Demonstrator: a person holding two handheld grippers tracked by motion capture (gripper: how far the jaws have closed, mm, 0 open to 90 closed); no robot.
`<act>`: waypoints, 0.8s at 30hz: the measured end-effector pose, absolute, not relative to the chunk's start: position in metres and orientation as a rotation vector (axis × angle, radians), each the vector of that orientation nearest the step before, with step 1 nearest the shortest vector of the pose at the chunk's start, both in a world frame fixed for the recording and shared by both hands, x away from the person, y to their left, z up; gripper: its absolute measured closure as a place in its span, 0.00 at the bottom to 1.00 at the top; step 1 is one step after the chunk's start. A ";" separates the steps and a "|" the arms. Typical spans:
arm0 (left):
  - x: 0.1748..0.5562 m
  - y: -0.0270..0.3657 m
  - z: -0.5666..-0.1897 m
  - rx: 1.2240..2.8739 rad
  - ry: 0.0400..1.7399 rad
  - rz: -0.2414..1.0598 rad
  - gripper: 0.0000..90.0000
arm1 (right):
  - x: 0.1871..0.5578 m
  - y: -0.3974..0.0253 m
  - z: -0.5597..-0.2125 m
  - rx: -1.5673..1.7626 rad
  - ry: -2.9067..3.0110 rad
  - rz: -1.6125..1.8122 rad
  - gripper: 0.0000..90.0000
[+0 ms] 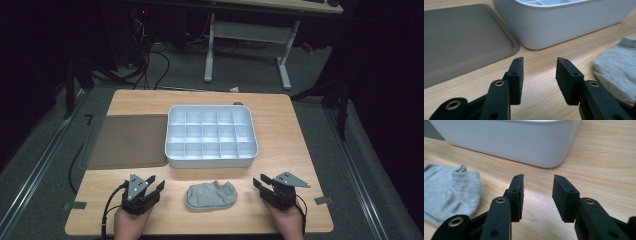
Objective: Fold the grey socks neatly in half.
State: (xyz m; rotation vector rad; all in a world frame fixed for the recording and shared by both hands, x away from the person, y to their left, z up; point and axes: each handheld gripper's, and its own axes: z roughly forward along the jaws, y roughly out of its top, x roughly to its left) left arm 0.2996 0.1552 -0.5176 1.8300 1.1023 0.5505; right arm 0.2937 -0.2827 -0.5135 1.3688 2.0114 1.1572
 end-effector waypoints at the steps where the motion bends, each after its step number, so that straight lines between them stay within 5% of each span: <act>1: 0.300 0.155 -0.518 1.830 1.102 0.551 0.65 | 0.294 -0.283 -0.513 1.369 2.011 1.157 0.69; 24: 0.296 0.144 -0.517 1.876 1.053 0.522 0.62 | 0.290 -0.266 -0.516 1.297 2.047 1.151 0.62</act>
